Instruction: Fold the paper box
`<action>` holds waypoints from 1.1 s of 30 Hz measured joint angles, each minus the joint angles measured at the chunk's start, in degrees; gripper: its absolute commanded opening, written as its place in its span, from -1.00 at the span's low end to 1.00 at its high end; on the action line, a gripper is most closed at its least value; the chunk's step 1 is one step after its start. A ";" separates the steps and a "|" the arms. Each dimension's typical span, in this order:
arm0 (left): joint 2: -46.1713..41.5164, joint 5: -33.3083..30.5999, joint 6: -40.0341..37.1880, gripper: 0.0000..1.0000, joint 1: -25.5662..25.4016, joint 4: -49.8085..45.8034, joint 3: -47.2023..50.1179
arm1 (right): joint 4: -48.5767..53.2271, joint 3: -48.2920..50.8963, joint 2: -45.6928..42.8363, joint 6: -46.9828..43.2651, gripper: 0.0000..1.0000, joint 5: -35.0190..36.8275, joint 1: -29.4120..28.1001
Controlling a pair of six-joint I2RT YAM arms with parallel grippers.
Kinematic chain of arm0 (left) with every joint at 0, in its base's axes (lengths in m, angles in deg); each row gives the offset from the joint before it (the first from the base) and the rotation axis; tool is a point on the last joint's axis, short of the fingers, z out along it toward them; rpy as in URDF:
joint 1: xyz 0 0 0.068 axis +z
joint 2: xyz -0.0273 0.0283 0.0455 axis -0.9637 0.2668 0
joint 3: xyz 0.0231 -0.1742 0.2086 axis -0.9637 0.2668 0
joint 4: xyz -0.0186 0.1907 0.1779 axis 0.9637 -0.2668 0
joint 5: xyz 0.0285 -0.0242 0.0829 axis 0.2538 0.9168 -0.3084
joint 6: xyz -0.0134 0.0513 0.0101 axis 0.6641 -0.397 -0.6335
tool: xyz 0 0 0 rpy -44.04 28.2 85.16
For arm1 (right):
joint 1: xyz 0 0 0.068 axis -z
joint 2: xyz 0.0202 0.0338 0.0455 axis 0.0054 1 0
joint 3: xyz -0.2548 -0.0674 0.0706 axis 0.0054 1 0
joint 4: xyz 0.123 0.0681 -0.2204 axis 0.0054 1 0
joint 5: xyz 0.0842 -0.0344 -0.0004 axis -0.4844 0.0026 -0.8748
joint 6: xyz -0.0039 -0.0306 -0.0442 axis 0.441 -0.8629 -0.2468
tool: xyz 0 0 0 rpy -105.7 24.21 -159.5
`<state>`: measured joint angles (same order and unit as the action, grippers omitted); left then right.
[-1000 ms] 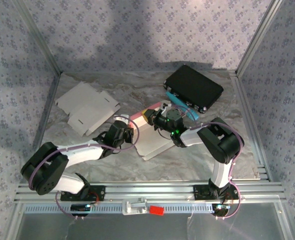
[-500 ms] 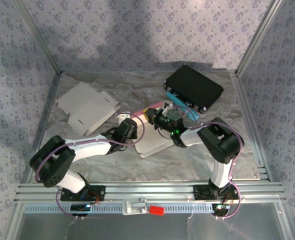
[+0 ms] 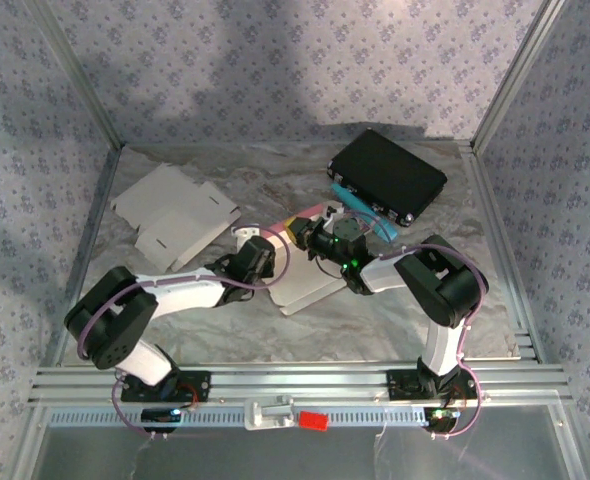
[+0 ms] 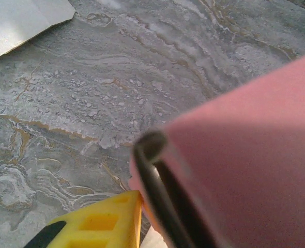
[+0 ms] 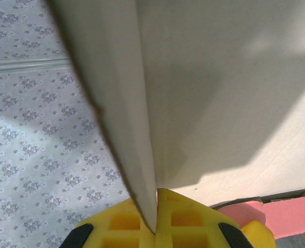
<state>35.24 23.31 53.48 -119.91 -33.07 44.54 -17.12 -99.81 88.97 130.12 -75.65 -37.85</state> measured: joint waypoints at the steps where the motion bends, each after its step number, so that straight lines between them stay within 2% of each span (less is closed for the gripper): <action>1: 0.11 0.02 -0.20 -0.65 0.07 0.02 -0.11 | 0.00 0.00 0.00 0.00 -1.00 0.02 0.00; 6: 0.11 0.00 -0.76 -1.00 0.39 -0.20 -0.20 | -0.04 -0.02 0.00 -0.02 -1.00 0.66 0.13; 13: 0.68 -0.83 0.55 -1.00 0.37 -5.01 -2.84 | 0.63 -0.35 0.00 -0.02 -1.00 0.70 0.15; 15: 0.96 -1.20 1.31 -1.00 0.37 -7.34 -4.11 | 1.29 -0.59 0.00 0.00 -0.78 0.83 0.15; 17: 1.11 -1.55 1.95 -1.00 0.39 -9.70 -5.16 | 2.40 -0.63 -0.13 0.04 -0.40 0.24 0.15; 18: 1.16 -1.73 2.10 -1.00 0.39 -10.47 -5.51 | 3.56 -0.52 -0.46 -0.17 -0.28 -0.24 0.13; 22: 1.16 -1.86 2.14 -1.00 1.55 -13.86 -7.80 | 10.97 0.66 -4.85 -0.98 0.10 -1.62 0.48; 25: 1.16 -1.20 1.79 -1.00 3.21 -16.04 -9.64 | 18.23 1.14 -11.17 -2.43 0.20 -1.51 1.33; 29: 1.16 1.18 -0.52 -1.00 6.16 -20.76 -13.77 | 30.91 0.50 -22.67 -6.01 0.22 -0.50 4.50; 33: 1.20 6.58 -3.45 -1.00 9.57 -26.34 -19.37 | 48.85 -6.54 -30.53 -12.31 0.25 0.96 10.36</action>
<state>36.45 29.89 50.02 -110.34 -59.41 25.17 31.73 -106.34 58.43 117.81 -74.68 -27.49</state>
